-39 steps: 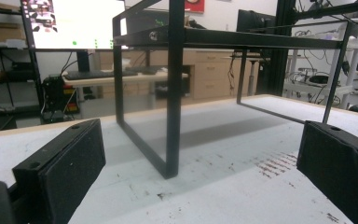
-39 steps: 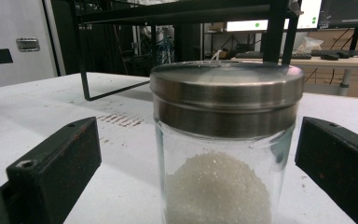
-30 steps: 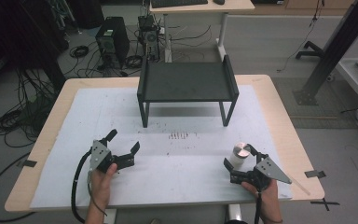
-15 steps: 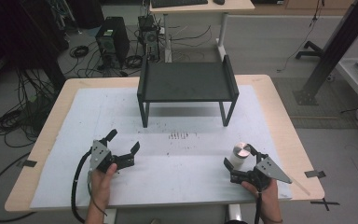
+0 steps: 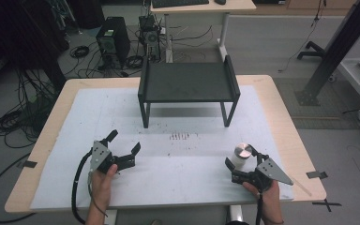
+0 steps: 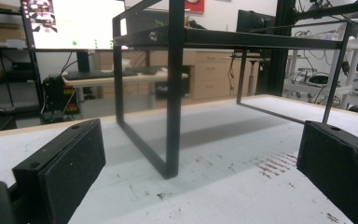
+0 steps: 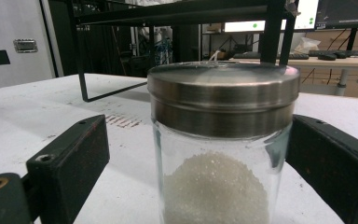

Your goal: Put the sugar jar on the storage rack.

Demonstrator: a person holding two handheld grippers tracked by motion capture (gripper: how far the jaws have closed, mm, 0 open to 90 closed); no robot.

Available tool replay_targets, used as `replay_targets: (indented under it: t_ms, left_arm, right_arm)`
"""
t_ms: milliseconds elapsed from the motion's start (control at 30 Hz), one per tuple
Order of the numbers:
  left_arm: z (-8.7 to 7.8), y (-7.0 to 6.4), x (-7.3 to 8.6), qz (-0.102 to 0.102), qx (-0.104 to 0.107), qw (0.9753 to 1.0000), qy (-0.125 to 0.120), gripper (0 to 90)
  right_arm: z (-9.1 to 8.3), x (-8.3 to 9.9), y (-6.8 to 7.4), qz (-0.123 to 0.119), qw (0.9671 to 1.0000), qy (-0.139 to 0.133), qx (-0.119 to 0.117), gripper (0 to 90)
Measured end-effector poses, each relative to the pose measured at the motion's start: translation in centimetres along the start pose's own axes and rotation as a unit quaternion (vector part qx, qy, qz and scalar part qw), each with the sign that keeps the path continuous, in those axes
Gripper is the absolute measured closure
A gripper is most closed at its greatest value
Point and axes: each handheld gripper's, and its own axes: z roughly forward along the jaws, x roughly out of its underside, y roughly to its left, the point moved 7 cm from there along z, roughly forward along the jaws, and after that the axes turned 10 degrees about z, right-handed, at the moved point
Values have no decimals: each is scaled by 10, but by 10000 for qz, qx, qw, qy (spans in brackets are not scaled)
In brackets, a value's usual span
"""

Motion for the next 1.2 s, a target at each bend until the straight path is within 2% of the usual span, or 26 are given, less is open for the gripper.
replay_targets:
  t_ms: [533, 1200]
  left_arm:
    - [0, 0, 0, 9, -3, 10000, -4, 14]
    - [0, 0, 0, 3, 8, 10000, -9, 14]
  right_arm:
    - [0, 0, -1, 7, 10000, 15, 81, 160]
    - [-1, -1, -1, -77, 9995, -93, 289, 350]
